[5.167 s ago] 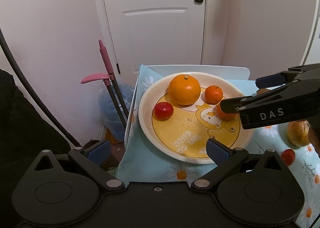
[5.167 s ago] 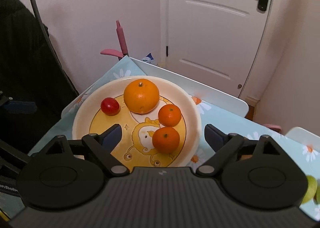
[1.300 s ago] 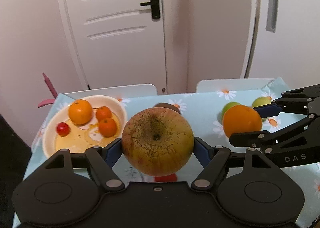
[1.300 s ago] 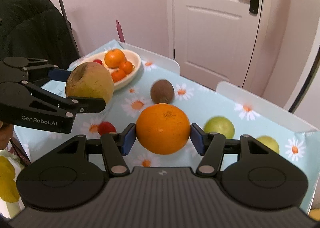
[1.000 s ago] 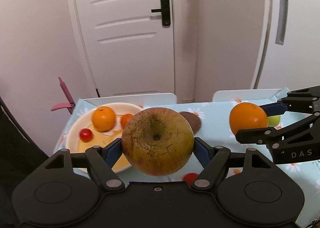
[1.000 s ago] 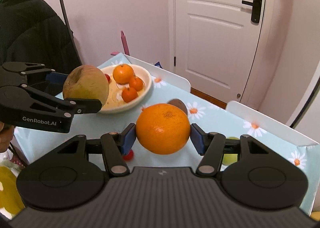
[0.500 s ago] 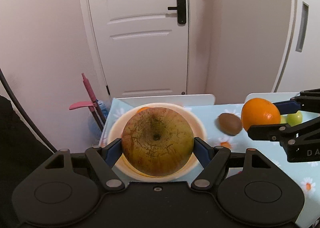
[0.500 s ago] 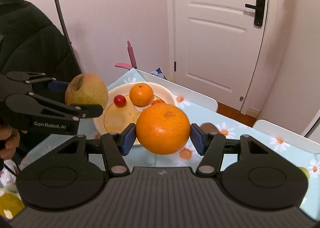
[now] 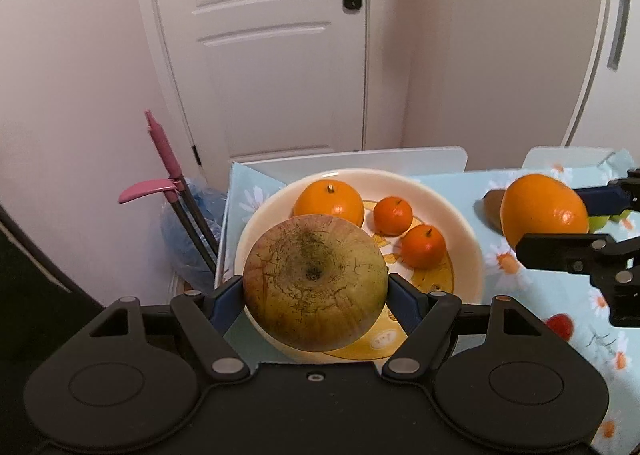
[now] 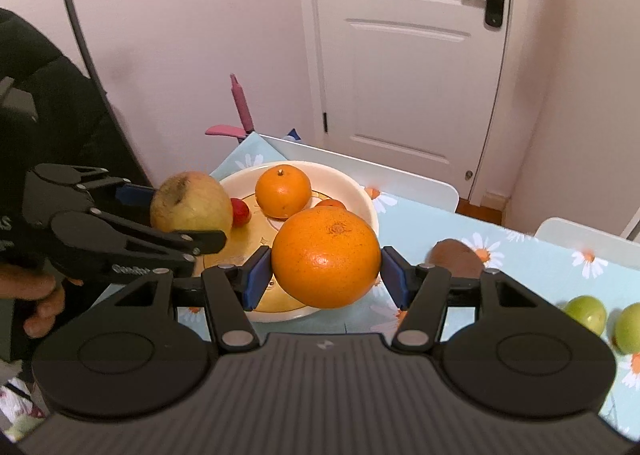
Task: Organize fruits
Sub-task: 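Grasp the yellow apple with the left gripper while the right grasps the large orange, then lower the apple and orange into the bowl and open both grippers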
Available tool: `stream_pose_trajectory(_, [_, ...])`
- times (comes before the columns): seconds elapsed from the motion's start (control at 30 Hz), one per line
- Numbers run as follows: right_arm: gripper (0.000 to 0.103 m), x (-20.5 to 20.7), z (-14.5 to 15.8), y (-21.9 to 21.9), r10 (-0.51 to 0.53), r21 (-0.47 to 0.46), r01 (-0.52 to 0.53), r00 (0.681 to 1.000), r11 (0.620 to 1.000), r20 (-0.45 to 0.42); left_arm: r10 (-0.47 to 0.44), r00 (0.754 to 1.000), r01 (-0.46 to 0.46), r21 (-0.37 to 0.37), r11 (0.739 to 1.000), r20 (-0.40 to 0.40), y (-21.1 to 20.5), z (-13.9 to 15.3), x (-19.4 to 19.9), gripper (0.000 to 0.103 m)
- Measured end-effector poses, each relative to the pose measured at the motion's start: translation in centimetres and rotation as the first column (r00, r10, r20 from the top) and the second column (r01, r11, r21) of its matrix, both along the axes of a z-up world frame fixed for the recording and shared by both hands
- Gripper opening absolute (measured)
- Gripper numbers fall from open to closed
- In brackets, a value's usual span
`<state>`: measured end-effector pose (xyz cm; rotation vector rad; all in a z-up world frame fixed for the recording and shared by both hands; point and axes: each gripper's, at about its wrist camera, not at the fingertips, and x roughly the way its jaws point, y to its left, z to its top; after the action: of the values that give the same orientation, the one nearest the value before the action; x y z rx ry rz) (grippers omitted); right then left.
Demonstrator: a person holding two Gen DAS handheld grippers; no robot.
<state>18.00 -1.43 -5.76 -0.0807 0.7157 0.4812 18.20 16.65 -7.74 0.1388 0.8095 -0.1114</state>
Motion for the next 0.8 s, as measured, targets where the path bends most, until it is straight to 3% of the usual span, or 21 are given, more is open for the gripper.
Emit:
stream_pose_trajectory(0.23, [0.074, 1.1, -1.2, 0.1, -0.018, 0.000, 0.018, 1.000, 1.000, -0.022, -0.061, 0.998, 0.062, 0.039, 0.997, -0.035, -1.2, -2.1, 1.5, 0.079])
stream_pose_trajectory(0.57, [0.074, 1.8, -1.6, -1.3, -0.023, -0.007, 0.023, 0.999, 1.000, -0.038, -0.056, 0.996, 0.062, 0.080, 0.995, -0.073, -1.9, -3.1, 1.6, 0.081])
stream_pose_trajectory(0.63, [0.074, 1.8, -1.5, -1.6, -0.015, -0.008, 0.014, 0.999, 1.000, -0.038, -0.052, 0.997, 0.057, 0.095, 0.994, -0.057, -2.0, -2.9, 1.2, 0.087])
stream_pose_trajectory(0.7, [0.074, 1.8, -1.3, -1.7, -0.002, -0.012, 0.001, 0.999, 1.000, -0.035, -0.051, 0.998, 0.053, 0.087, 0.995, -0.027, -1.9, -2.2, 0.4, 0.101])
stream_pose_trajectory(0.8, [0.074, 1.9, -1.2, -1.7, 0.023, -0.021, -0.023, 0.999, 1.000, -0.033, -0.031, 0.999, 0.032, 0.063, 0.997, -0.012, -1.5, -1.2, -0.7, 0.101])
